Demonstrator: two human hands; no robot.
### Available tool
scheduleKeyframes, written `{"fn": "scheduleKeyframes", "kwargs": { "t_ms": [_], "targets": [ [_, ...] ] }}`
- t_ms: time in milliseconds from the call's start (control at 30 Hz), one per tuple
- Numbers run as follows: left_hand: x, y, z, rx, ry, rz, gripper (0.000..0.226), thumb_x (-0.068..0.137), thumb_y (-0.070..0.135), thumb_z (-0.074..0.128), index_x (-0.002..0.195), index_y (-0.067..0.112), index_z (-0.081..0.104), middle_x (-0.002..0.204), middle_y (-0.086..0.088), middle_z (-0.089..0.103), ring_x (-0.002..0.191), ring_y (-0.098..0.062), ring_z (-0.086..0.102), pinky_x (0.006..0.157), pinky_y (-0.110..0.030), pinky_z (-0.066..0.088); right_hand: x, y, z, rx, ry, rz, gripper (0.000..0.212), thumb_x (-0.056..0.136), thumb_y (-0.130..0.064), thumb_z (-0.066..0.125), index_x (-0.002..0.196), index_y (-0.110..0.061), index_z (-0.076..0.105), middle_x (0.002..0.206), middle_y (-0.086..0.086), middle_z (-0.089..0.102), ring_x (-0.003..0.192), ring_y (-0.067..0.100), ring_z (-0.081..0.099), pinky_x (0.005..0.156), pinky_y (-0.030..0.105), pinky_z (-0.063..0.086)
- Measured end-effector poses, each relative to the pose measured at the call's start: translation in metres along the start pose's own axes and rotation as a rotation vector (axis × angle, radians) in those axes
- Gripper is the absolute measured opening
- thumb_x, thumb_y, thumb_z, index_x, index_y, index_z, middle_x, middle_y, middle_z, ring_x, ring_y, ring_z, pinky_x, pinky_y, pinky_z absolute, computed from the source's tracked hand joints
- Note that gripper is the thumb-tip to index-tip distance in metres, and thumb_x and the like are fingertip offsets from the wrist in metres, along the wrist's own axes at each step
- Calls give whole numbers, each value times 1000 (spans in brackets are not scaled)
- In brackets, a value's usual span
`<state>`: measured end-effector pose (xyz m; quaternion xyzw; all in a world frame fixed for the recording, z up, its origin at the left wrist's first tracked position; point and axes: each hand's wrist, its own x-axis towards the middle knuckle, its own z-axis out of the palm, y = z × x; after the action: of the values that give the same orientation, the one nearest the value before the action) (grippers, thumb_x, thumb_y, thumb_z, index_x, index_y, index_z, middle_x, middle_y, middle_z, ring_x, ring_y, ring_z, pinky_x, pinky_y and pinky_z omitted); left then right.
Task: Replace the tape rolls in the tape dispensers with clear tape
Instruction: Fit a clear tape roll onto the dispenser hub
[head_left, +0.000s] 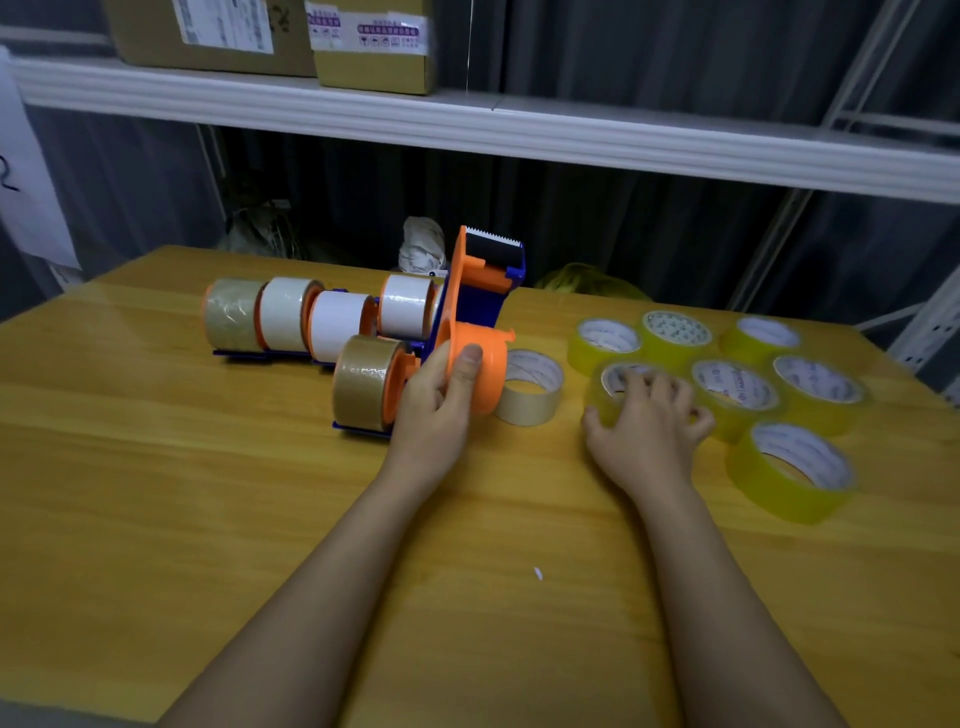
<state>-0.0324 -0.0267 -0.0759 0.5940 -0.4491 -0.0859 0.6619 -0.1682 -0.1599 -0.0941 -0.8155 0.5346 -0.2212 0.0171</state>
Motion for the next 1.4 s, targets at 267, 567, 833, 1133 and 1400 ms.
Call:
{"fn": "scheduleKeyframes", "kwargs": {
  "t_ms": [267, 567, 833, 1133, 1400],
  "targets": [
    [-3, 3, 0, 13, -63, -25, 31, 94, 41, 38, 88, 19, 59, 68, 3, 56, 68, -25, 59, 61, -47, 49, 0, 1, 4, -59, -21, -21, 41, 94, -40, 56, 129, -20, 53, 126, 3, 60, 128, 23, 39, 110, 48, 14],
    [-3, 4, -2, -23, -40, -96, 26, 93, 44, 39, 89, 28, 60, 69, 10, 59, 75, -26, 63, 68, -60, 51, -5, -6, -2, 85, 178, -97, 36, 93, -39, 57, 116, -13, 59, 111, 3, 64, 112, 23, 48, 90, 38, 15],
    [3, 5, -2, -74, 55, -113, 29, 97, 38, 33, 85, 26, 56, 74, 7, 56, 69, -1, 55, 71, -25, 48, -17, -18, -14, 773, 361, -187, 35, 84, -45, 63, 93, -11, 62, 88, -1, 61, 86, 15, 54, 78, 28, 39],
    [1, 9, -3, -91, 22, -88, 40, 97, 45, 33, 89, 15, 58, 73, -6, 54, 70, -13, 57, 70, -28, 51, -37, -45, -29, 1333, 73, -109, 22, 83, -39, 56, 95, -20, 55, 84, -12, 58, 74, -9, 55, 68, 9, 43],
    [-5, 16, 1, -88, 28, -9, 24, 93, 39, 35, 89, 25, 54, 86, -30, 55, 78, -36, 55, 68, -44, 49, -42, -51, -31, 1453, 22, -67, 16, 100, -15, 44, 114, -14, 52, 83, -23, 47, 78, -15, 59, 65, -3, 38]
  ]
}}
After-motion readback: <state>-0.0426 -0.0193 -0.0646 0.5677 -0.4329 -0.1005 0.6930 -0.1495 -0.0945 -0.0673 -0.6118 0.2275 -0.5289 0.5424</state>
